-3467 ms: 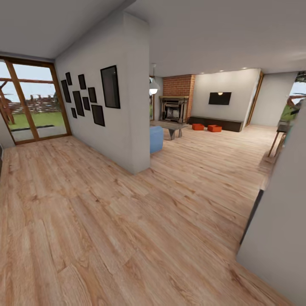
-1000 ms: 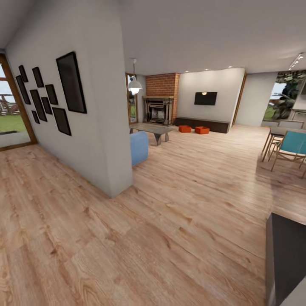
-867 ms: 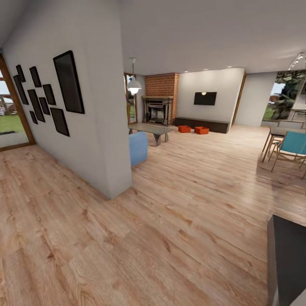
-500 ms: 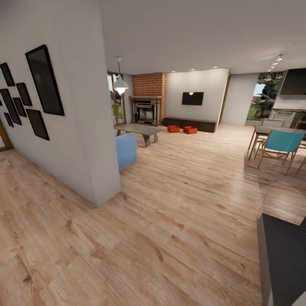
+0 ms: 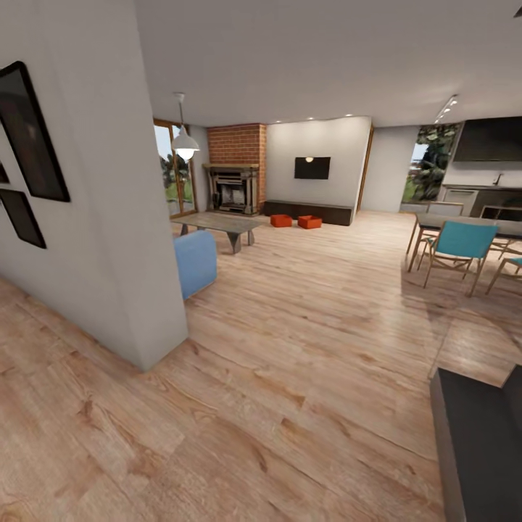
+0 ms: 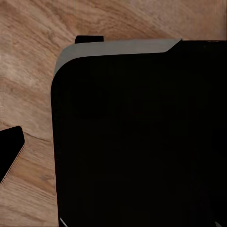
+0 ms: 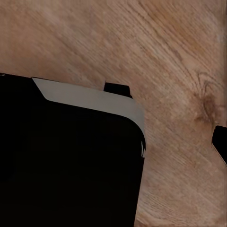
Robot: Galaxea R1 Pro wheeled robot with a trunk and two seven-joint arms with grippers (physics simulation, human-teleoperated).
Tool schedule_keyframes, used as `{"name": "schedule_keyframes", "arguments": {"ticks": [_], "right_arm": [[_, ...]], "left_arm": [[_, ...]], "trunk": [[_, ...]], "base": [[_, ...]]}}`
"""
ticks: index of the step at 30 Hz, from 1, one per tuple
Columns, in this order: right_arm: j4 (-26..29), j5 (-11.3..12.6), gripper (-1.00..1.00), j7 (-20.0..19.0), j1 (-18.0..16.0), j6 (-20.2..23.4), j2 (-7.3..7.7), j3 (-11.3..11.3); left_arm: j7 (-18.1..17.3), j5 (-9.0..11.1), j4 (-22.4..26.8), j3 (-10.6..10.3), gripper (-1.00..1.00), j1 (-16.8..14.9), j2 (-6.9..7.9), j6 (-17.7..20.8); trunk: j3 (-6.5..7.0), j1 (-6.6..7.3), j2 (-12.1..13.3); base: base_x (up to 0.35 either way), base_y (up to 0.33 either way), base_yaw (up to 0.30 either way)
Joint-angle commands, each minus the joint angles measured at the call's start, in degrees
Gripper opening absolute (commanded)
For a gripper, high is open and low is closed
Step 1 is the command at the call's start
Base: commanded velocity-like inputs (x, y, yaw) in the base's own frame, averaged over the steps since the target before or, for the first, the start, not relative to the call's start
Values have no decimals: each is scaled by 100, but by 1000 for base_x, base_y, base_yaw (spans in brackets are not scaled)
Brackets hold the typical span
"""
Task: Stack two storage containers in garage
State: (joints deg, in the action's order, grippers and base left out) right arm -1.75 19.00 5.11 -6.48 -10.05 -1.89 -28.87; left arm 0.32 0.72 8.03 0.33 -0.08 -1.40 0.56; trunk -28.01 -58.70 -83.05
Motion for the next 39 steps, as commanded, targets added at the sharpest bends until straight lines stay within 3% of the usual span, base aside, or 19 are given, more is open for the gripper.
{"name": "schedule_keyframes", "arguments": {"ticks": [1,39], "right_arm": [[-18,45,100,8,-6,-32,-5,-48],[-18,47,100,8,-9,-32,-5,-48]], "left_arm": [[3,8,5,3,100,-1,-1,6],[3,16,-3,3,100,-1,-1,23]], "trunk": [[-6,-3,-2],[-6,-3,-2]], "base": [[320,0,-4],[320,0,-3]]}}
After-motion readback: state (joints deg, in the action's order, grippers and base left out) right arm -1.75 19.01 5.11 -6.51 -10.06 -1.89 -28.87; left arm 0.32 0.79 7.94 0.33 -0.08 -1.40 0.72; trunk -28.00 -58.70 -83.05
